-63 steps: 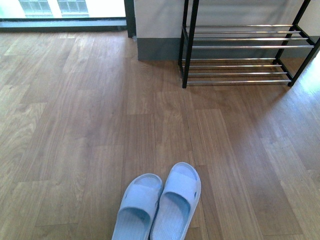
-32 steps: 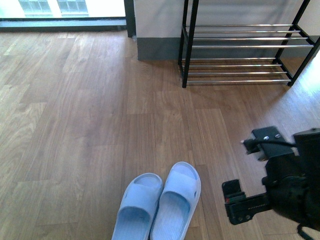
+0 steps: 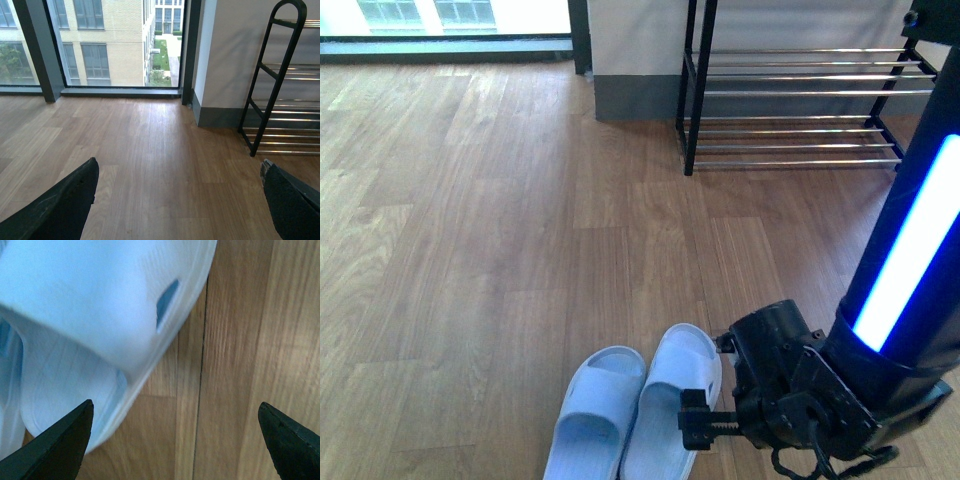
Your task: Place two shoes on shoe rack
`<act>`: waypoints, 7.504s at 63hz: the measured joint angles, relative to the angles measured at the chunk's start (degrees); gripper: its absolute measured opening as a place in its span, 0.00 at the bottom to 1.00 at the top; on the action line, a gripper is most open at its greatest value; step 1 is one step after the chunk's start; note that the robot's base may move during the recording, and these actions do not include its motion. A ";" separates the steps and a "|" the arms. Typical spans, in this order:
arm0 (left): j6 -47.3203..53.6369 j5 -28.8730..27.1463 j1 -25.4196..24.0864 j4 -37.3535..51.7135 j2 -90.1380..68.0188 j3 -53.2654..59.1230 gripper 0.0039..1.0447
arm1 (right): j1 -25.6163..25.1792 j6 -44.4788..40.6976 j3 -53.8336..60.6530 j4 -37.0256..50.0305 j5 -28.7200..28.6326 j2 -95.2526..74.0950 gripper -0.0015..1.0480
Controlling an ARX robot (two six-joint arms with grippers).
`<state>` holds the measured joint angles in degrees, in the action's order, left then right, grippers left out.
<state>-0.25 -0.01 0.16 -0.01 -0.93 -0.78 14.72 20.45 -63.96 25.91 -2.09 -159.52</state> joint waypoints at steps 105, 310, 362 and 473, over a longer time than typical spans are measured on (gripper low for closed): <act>0.00 0.00 0.00 0.00 0.00 0.00 0.91 | -25.46 -9.55 45.99 4.52 -3.10 71.84 0.02; 5.79 -11.98 17.77 41.81 -161.87 -50.47 0.91 | -27.80 -6.25 53.29 -18.97 -4.79 116.37 0.02; 3.34 -12.13 16.79 40.57 -170.11 -62.23 0.28 | -27.80 -6.25 53.29 -18.97 -4.79 116.37 0.02; 1.75 -15.02 10.49 -21.99 -23.82 -22.93 0.02 | -27.80 -6.25 53.29 -18.97 -4.79 116.37 0.02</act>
<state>1.50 -15.03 10.66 -22.00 -24.75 -23.70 -13.08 14.20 -10.68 6.94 -6.87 -43.16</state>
